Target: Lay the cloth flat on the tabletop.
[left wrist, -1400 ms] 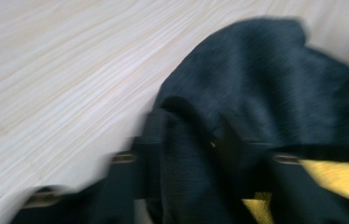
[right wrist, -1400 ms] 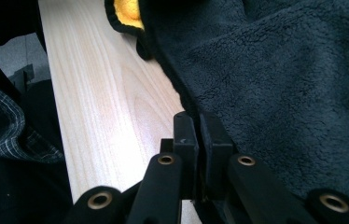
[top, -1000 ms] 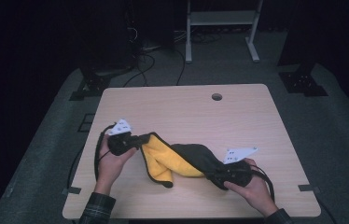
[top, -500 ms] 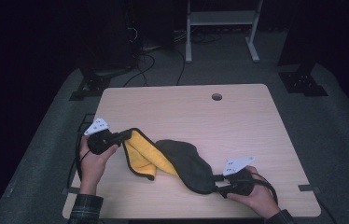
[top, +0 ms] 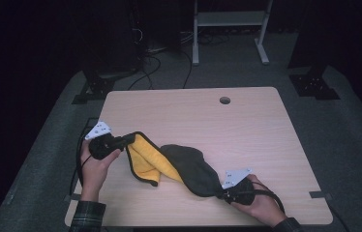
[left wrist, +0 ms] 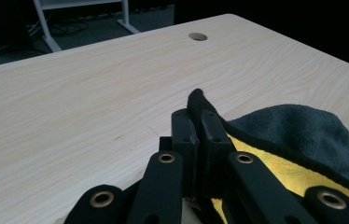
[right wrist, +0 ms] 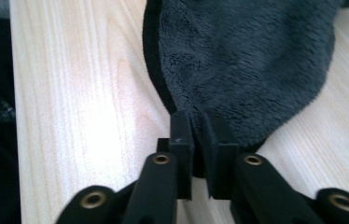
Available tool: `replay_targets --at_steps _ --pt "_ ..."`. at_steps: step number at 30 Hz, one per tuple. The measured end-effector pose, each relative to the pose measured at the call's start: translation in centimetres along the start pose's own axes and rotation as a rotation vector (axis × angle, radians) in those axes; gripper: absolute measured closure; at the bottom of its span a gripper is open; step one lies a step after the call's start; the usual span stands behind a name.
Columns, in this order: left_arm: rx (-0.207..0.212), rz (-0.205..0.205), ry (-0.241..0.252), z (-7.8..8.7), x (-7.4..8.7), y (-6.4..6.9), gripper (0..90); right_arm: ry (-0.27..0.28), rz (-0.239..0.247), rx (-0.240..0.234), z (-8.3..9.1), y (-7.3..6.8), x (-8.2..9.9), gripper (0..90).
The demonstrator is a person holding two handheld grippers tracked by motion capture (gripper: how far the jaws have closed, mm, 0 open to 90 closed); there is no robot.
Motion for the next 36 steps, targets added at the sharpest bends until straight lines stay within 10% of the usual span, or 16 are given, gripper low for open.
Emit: replay_targets --at_steps 5,14,25,36 --pt "0.002 0.001 0.014 0.5 -0.1 -0.2 85.8 0.004 -0.077 -0.027 0.6 0.5 -0.1 84.4" --pt "0.031 0.004 0.103 2.2 -1.5 0.0 85.8 0.271 -0.238 0.059 7.7 5.8 -2.5 84.7" --pt "0.084 -0.041 0.18 2.9 -4.1 1.9 85.6 0.45 -0.242 0.204 14.3 9.5 -5.9 84.9" --pt "0.148 -0.101 0.259 4.5 -6.7 4.7 85.7 0.569 -0.199 0.283 20.2 9.0 -7.9 85.0"
Point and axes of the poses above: each handheld gripper's, and its own axes: z roughly backward along the jaws, x roughly out of its underside, y roughly to its right, the point moved 5 cm from there along -z, roughly forward along the jaws, and after that the axes turned 6 degrees about x, right-handed, at the moved point
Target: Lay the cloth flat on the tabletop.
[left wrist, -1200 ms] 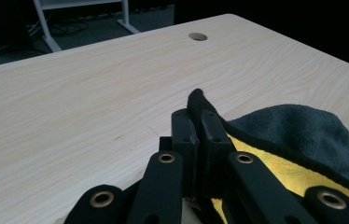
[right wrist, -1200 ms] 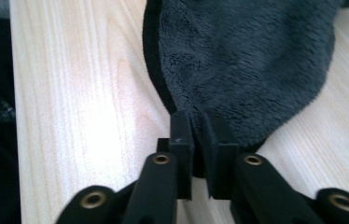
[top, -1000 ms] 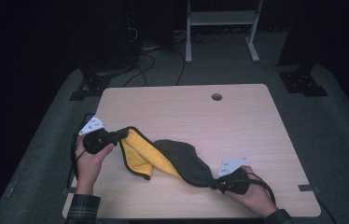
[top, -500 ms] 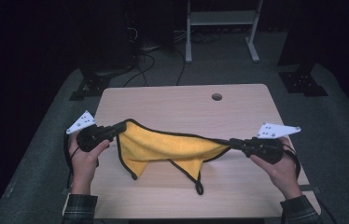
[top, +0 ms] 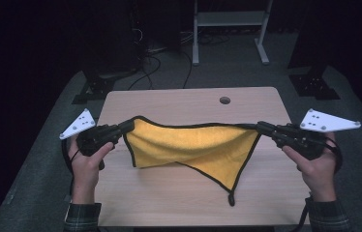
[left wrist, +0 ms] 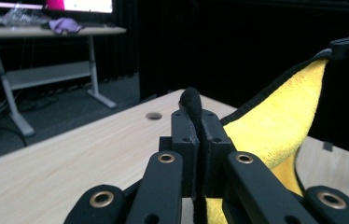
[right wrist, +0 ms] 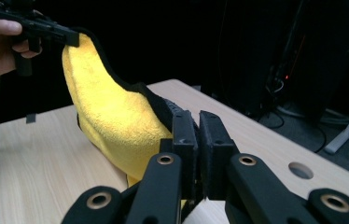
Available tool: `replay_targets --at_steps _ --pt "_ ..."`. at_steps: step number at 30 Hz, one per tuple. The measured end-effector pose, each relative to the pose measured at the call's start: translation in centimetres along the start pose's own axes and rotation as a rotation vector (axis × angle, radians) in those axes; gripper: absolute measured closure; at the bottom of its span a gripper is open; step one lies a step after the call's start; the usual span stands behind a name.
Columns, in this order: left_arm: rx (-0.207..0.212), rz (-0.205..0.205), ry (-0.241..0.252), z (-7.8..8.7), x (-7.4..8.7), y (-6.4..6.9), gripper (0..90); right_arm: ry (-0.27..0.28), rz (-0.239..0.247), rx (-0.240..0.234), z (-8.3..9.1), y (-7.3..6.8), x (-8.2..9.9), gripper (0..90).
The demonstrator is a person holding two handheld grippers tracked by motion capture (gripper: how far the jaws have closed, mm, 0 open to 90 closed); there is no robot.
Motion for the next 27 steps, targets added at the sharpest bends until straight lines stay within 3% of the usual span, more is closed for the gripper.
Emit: replay_targets --at_steps 6,12,13,16,18,20,25,27 --pt "0.039 -0.043 0.048 1.1 -1.8 2.1 85.8 0.047 0.026 0.005 2.1 -1.0 -1.8 85.0" --pt "0.111 -0.098 0.094 2.8 -3.9 5.0 85.7 0.112 0.067 -0.002 5.4 -3.0 -4.2 85.0" --pt "0.129 -0.112 0.099 3.2 -4.3 5.6 85.7 0.117 0.076 -0.002 5.7 -3.3 -4.5 85.0" --pt "0.135 -0.127 0.087 3.6 -4.6 6.0 85.7 0.118 0.085 0.012 6.3 -3.7 -4.9 85.0" --pt "0.132 -0.111 0.062 3.2 -3.9 5.4 85.7 0.102 0.072 0.015 5.9 -3.1 -4.5 85.0" --pt "0.13 -0.056 0.01 2.1 -2.2 3.9 85.7 0.059 0.038 0.02 4.5 -1.8 -3.3 84.9" --pt "0.1 0.087 -0.119 -1.4 4.1 -0.4 85.8 -0.096 -0.063 0.016 -0.7 1.6 1.9 84.9" --pt "0.078 0.11 -0.166 -2.4 6.1 -1.5 85.8 -0.161 -0.095 0.016 -2.7 2.5 4.3 84.9"
Point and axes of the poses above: each handheld gripper's, and its own axes: z roughly backward along the jaws, x roughly out of its underside, y roughly to its right, the point moved 5 cm from there along -z, roughly forward along the jaws, and after that the axes turned 6 degrees about x, right-handed, at the moved point
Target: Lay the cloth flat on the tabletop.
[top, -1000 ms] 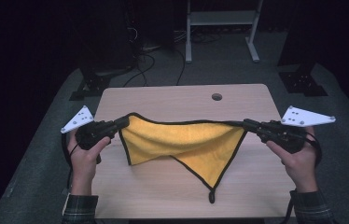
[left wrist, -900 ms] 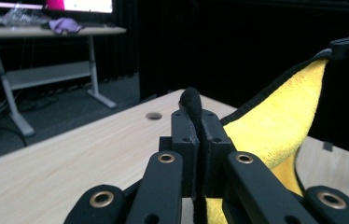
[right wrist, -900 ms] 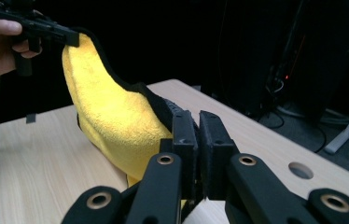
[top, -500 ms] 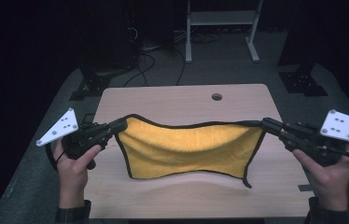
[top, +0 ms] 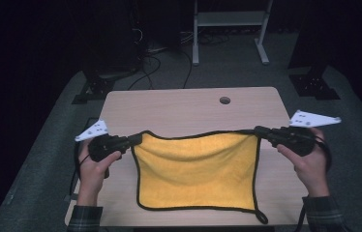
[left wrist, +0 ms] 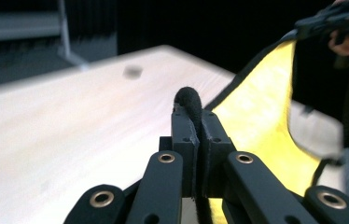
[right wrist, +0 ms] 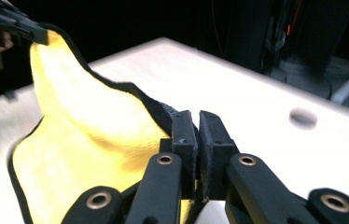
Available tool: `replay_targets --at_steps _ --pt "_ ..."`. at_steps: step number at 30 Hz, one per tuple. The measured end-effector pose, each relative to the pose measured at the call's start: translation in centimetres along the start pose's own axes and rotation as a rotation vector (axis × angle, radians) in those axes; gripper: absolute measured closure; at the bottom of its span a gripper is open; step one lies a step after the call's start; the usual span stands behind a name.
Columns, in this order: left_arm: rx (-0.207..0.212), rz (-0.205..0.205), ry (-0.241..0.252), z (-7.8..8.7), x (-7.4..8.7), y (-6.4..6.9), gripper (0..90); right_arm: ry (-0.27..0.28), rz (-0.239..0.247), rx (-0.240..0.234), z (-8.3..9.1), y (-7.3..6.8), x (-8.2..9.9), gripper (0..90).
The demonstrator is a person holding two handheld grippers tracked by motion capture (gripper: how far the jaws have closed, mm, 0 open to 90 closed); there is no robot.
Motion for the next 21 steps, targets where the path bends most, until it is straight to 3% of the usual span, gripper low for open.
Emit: replay_targets --at_steps 2,5,13,21 --pt "-0.023 0.029 -0.033 -1.3 1.6 -1.2 85.7 -0.053 -0.026 0.002 -2.2 0.9 1.7 84.9" --pt "-0.063 0.041 -0.058 -2.3 2.7 -2.5 85.6 -0.101 -0.032 0.018 -4.1 1.6 3.1 84.9" --pt "-0.149 0.038 -0.058 -3.9 3.0 -5.1 84.4 -0.117 -0.045 0.062 -7.1 3.4 4.2 84.7" --pt "-0.213 0.058 -0.107 -5.5 3.7 -7.6 83.9 -0.163 -0.061 0.093 -10.7 5.1 5.0 84.4"
Point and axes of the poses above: each handheld gripper's, and its own axes: z roughly backward along the jaws, x roughly out of its underside, y roughly to its right, the point moved 5 cm from there along -z, roughly forward along the jaws, and after that the axes turned 6 degrees about x, right-handed, at the moved point
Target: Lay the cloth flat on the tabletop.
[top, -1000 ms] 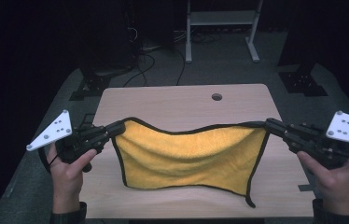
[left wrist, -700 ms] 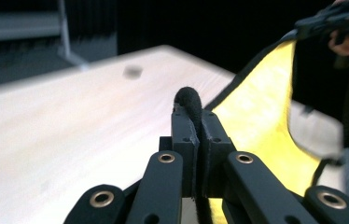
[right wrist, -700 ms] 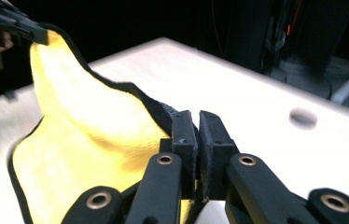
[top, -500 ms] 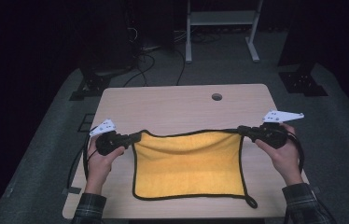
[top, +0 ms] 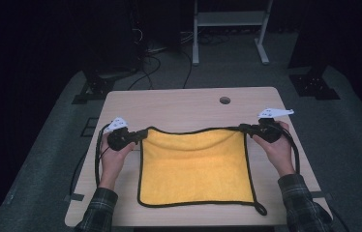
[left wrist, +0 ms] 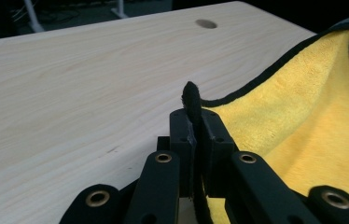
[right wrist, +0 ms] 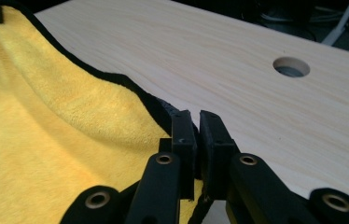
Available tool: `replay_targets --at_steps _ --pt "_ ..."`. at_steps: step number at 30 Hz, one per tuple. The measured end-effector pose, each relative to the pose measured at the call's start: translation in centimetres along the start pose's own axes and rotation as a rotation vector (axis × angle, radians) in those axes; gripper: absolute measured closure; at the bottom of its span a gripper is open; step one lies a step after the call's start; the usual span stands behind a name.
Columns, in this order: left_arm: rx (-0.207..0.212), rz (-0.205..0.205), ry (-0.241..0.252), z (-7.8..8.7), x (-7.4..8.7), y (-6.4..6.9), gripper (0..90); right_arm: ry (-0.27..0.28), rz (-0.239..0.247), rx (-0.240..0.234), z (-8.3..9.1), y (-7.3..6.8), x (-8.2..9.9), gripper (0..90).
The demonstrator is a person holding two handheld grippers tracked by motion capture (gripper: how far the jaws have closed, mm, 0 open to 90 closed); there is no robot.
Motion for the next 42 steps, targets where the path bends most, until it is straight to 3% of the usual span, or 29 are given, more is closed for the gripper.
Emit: replay_targets --at_steps 10,13,15,21,25,31,34,37,39,42 --pt "-0.092 0.045 -0.063 -2.1 1.5 -2.7 80.0 -0.057 -0.06 0.052 -4.7 1.9 1.0 83.3" --pt "-0.121 0.059 -0.073 -2.1 1.8 -3.3 74.2 -0.041 -0.074 0.075 -5.3 2.2 1.1 77.1" --pt "-0.118 0.053 -0.086 -2.0 1.9 -3.2 69.0 -0.025 -0.086 0.102 -5.2 2.5 1.0 67.9" --pt "-0.113 0.039 -0.133 -1.3 1.7 -2.5 51.1 -0.05 -0.074 0.128 -3.9 2.9 1.4 46.5" --pt "-0.104 0.015 -0.167 -0.5 1.9 -1.4 44.3 -0.066 -0.043 0.213 -2.4 3.5 3.0 40.0" --pt "-0.105 0.006 -0.224 0.5 3.2 0.0 36.7 -0.159 -0.038 0.283 -0.3 4.5 6.4 30.3" --pt "-0.107 0.017 -0.227 0.9 3.8 0.3 31.7 -0.171 -0.07 0.281 1.1 5.0 7.7 28.1" --pt "-0.106 0.033 -0.25 1.3 4.6 0.6 27.1 -0.185 -0.073 0.281 1.9 5.0 8.4 24.3" --pt "-0.103 0.043 -0.26 1.6 5.2 0.9 26.8 -0.23 -0.09 0.255 2.3 4.8 9.2 20.2" --pt "-0.115 0.036 -0.274 1.9 5.8 1.1 24.5 -0.257 -0.073 0.271 2.7 4.4 10.1 20.7"
Point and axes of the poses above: each handheld gripper's, and its own axes: z roughly backward along the jaws, x roughly out of its underside, y roughly to its right, the point moved 5 cm from there along -z, roughly forward along the jaws, and after that the axes turned 6 degrees about x, right-handed, at the moved point
